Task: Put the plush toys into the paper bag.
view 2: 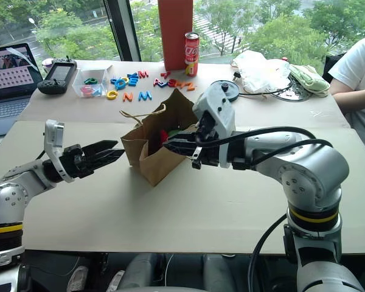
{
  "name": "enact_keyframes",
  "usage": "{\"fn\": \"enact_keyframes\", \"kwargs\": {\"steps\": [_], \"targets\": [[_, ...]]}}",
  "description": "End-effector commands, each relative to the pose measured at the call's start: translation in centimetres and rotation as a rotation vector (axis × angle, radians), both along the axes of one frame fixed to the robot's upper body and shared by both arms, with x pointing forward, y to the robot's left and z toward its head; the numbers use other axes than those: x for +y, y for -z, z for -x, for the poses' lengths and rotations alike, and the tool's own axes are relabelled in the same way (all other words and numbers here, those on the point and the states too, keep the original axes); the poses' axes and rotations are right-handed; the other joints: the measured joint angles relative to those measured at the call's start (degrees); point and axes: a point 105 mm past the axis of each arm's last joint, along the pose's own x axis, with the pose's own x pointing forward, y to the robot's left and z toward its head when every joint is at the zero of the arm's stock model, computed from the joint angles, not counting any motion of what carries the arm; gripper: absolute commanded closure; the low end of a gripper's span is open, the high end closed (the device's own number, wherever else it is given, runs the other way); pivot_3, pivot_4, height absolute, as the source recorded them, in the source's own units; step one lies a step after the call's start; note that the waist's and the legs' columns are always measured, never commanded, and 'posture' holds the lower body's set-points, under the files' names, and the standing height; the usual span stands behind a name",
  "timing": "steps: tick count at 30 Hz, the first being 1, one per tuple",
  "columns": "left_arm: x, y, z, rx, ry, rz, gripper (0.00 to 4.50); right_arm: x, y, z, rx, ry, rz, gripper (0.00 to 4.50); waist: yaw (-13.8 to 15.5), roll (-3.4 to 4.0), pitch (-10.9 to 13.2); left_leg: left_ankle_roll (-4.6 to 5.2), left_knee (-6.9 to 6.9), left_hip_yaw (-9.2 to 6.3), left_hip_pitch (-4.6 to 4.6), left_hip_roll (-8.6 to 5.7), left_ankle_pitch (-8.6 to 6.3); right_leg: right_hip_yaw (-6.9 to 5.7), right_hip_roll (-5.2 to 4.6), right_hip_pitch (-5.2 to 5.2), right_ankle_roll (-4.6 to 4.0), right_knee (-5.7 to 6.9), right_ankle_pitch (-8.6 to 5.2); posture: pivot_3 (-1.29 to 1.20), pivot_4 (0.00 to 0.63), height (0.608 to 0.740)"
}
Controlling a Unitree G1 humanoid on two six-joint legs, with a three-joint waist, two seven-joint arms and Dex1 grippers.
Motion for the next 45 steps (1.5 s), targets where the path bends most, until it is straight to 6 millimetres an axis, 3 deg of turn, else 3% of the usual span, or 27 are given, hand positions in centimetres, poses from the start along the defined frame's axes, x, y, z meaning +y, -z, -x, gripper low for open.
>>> {"fn": "enact_keyframes", "kwargs": {"steps": [1, 7, 12, 20, 34, 45], "targets": [[0.1, -1.0, 0.0, -0.063, 0.014, -0.031, 0.00, 0.3, 1.5, 0.1, -0.028, -0.024, 0.087, 4.48, 0.14, 0.00, 0.00, 0.00, 0.00, 0.00, -0.01, 0.00, 0.00, -0.01, 0.00, 0.01, 0.00, -0.03, 0.00, 0.00, 0.150, 0.739], [-0.5, -0.5, 0.0, -0.067, 0.048, -0.065, 0.00, 1.5, 4.7, -1.3, -0.048, 0.001, 0.226, 4.48, -0.12, -0.01, 0.00, 0.00, 0.00, 0.01, 0.01, 0.03, 0.00, -0.03, 0.04, 0.00, 0.00, -0.04, 0.00, 0.00, 0.150, 0.739], [-0.9, -0.6, -0.2, -0.078, 0.076, -0.066, 0.00, 2.7, 5.7, -3.3, -0.083, 0.080, 0.263, 4.48, -0.28, -0.01, 0.00, 0.00, 0.00, 0.04, 0.01, 0.02, 0.00, -0.03, 0.09, -0.08, -0.05, 0.05, -0.01, 0.00, 0.150, 0.739], [-2.0, 0.2, -0.5, -0.100, 0.134, -0.120, 0.00, 4.4, 4.5, -5.4, -0.088, 0.201, 0.175, 4.48, -0.03, 0.00, 0.00, -0.01, 0.01, 0.08, -0.03, 0.03, 0.00, -0.06, 0.05, -0.08, -0.05, 0.04, 0.00, 0.00, 0.150, 0.739], [-3.4, 2.6, -1.4, -0.194, 0.137, -0.276, 0.00, 5.7, 3.6, -6.1, -0.081, 0.239, 0.115, 4.48, -0.05, 0.00, 0.00, -0.01, 0.01, 0.11, -0.02, 0.03, 0.00, -0.10, 0.06, -0.08, -0.06, 0.07, 0.00, 0.00, 0.150, 0.739], [-5.0, 2.5, -3.9, -0.262, 0.016, -0.206, 0.00, 5.9, 3.6, -6.0, -0.073, 0.239, 0.111, 4.48, -0.06, 0.00, 0.00, -0.01, 0.02, 0.08, -0.03, 0.01, 0.00, -0.11, 0.07, -0.07, -0.05, 0.09, 0.00, 0.00, 0.150, 0.739]]}}
